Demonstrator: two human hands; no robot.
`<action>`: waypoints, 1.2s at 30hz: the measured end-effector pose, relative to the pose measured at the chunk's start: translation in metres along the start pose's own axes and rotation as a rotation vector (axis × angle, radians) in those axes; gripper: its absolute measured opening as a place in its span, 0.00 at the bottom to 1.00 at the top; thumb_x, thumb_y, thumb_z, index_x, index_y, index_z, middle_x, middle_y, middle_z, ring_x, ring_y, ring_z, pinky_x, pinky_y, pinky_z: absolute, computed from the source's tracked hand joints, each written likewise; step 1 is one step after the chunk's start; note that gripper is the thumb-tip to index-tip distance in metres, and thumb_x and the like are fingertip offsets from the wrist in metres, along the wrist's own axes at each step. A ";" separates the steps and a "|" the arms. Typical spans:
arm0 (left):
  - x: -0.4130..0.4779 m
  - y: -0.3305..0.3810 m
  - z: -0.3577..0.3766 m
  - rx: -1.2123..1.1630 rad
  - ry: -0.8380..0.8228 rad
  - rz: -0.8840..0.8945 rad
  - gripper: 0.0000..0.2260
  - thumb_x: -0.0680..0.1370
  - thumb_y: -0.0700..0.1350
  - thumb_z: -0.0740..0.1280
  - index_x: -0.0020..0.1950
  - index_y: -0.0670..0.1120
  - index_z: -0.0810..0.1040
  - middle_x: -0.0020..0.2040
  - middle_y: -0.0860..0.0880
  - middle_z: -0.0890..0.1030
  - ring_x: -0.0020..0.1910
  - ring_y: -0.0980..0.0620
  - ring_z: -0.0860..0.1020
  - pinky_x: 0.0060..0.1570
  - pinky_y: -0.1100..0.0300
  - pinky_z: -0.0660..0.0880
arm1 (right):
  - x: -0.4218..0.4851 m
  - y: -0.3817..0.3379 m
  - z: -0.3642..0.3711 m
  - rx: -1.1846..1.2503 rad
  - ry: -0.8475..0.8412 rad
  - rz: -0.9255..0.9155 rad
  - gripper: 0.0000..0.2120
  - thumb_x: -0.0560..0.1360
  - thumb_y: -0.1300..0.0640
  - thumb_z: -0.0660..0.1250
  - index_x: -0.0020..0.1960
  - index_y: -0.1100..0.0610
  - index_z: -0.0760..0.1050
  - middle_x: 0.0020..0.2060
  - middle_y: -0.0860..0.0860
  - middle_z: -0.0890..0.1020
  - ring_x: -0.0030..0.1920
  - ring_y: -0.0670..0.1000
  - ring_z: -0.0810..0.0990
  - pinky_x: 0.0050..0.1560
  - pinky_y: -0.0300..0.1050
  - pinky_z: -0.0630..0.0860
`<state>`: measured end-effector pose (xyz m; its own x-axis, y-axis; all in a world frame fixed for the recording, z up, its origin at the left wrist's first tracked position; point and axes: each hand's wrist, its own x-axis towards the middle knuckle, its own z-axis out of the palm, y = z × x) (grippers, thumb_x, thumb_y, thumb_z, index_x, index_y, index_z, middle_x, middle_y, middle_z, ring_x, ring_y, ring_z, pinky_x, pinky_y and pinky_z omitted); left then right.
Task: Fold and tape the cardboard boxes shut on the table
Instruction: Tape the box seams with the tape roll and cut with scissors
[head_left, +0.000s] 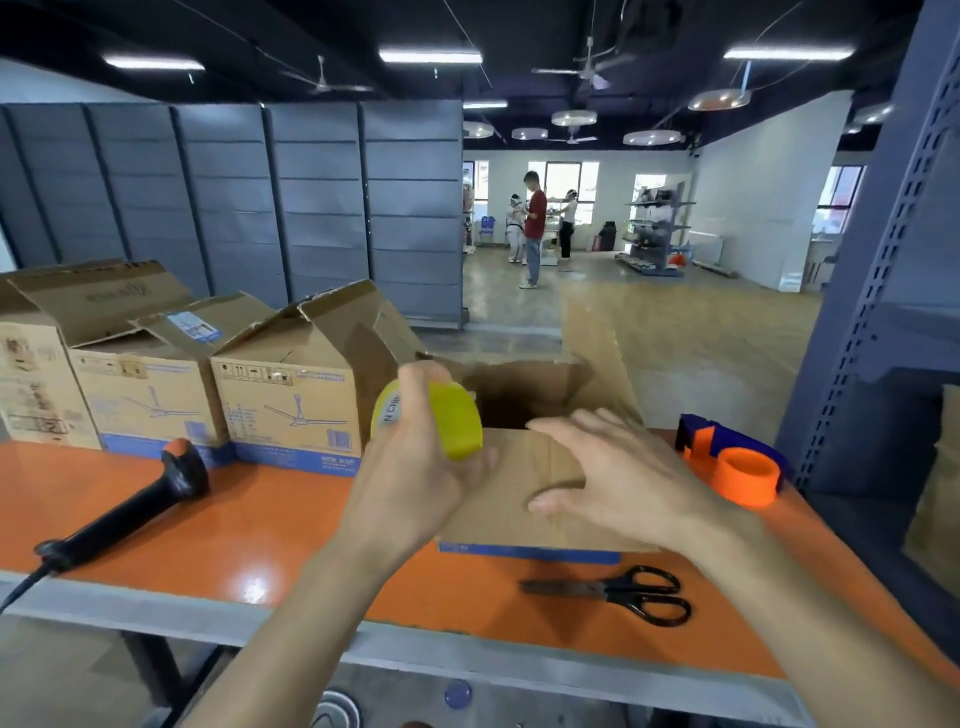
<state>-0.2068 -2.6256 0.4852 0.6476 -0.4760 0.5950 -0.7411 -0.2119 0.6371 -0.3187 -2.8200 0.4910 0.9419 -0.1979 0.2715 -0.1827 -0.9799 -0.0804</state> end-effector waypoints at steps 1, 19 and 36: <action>0.003 -0.002 0.006 0.025 -0.032 0.004 0.29 0.72 0.48 0.77 0.60 0.60 0.59 0.54 0.57 0.83 0.50 0.51 0.81 0.46 0.51 0.77 | 0.004 0.002 0.003 -0.009 0.033 -0.007 0.38 0.69 0.28 0.66 0.75 0.37 0.60 0.61 0.39 0.73 0.64 0.46 0.68 0.55 0.44 0.69; 0.042 -0.038 0.049 0.202 0.010 0.001 0.34 0.66 0.49 0.82 0.63 0.53 0.66 0.42 0.63 0.66 0.40 0.58 0.67 0.41 0.67 0.67 | 0.058 0.013 -0.006 0.109 -0.225 -0.007 0.10 0.82 0.42 0.57 0.50 0.47 0.69 0.34 0.41 0.67 0.38 0.46 0.76 0.34 0.46 0.68; 0.054 -0.001 0.031 0.195 -0.177 -0.270 0.31 0.69 0.44 0.80 0.65 0.49 0.65 0.49 0.43 0.81 0.48 0.49 0.72 0.42 0.64 0.59 | 0.073 0.014 -0.027 0.411 -0.530 0.180 0.20 0.86 0.48 0.54 0.72 0.55 0.72 0.68 0.52 0.75 0.68 0.56 0.71 0.62 0.55 0.74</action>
<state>-0.1763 -2.6777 0.5019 0.7963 -0.5175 0.3131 -0.5786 -0.5007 0.6439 -0.2598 -2.8491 0.5359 0.9369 -0.2141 -0.2763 -0.3254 -0.8231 -0.4654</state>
